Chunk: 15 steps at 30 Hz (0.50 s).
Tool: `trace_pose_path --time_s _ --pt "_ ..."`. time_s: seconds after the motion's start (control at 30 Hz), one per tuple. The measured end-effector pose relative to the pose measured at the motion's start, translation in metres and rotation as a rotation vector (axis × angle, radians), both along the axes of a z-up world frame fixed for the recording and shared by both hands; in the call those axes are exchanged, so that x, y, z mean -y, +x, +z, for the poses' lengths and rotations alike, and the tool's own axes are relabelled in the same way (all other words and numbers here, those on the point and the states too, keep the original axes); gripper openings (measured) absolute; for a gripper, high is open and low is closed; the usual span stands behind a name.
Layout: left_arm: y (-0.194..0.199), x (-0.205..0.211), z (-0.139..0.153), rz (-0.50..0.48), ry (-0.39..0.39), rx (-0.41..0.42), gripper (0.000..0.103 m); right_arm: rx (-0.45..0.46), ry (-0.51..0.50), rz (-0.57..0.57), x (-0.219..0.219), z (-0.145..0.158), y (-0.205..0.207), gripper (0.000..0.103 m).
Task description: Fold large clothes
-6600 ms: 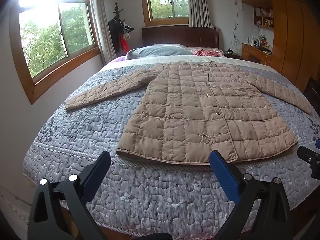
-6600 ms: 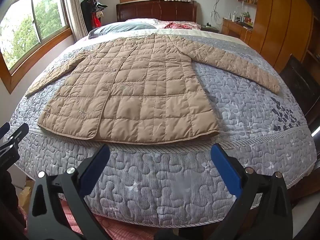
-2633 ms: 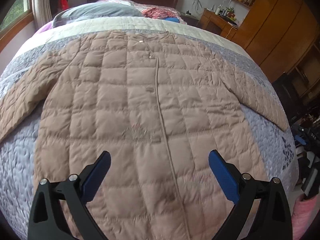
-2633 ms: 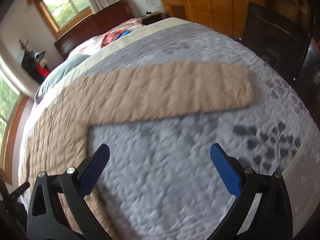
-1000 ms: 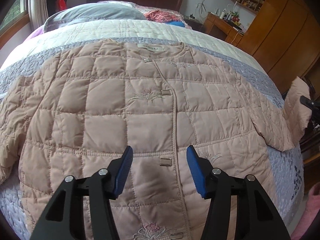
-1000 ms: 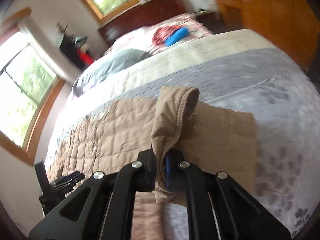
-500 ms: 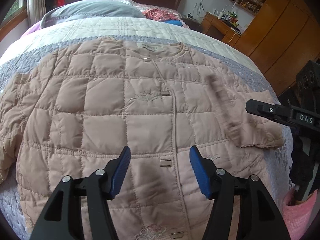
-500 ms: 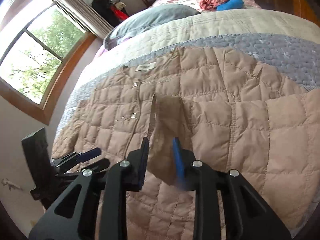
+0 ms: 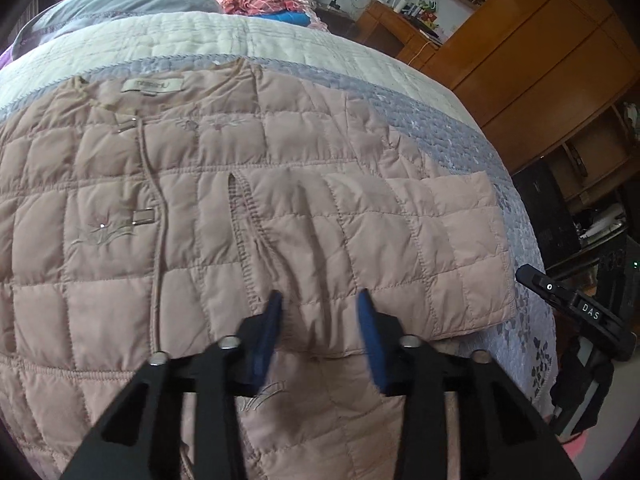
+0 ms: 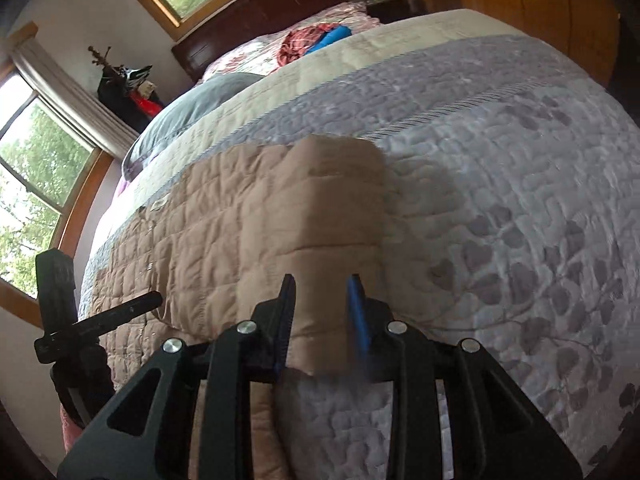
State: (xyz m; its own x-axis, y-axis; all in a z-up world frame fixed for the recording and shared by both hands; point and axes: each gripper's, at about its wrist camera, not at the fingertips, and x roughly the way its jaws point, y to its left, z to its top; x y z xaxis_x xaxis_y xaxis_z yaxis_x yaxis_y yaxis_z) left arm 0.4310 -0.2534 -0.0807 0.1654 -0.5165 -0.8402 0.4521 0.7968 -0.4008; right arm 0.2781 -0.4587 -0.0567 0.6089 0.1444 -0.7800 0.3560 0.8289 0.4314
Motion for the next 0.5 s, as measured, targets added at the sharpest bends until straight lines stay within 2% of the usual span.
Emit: trace_pose_path --time_s 0.03,0.07,0.13,0.3,0.5 --pt "0.0 0.003 0.0 -0.004 0.002 0.013 0.008 -0.005 0.002 -0.014 0.005 -0.005 -0.003 0.027" --pt "-0.001 0.004 0.002 -0.006 -0.001 0.022 0.004 -0.005 0.018 -0.02 0.007 -0.009 -0.003 0.027" --pt "-0.003 -0.004 0.009 0.011 -0.025 0.047 0.003 0.003 0.04 -0.018 0.007 -0.015 -0.003 0.027" --pt "-0.007 -0.067 0.046 0.101 -0.068 0.167 0.002 0.017 0.068 0.033 -0.006 -0.019 0.007 0.027" --pt "-0.002 -0.138 0.07 0.216 -0.014 0.281 0.002 0.022 0.084 0.161 -0.053 -0.016 0.038 0.027"
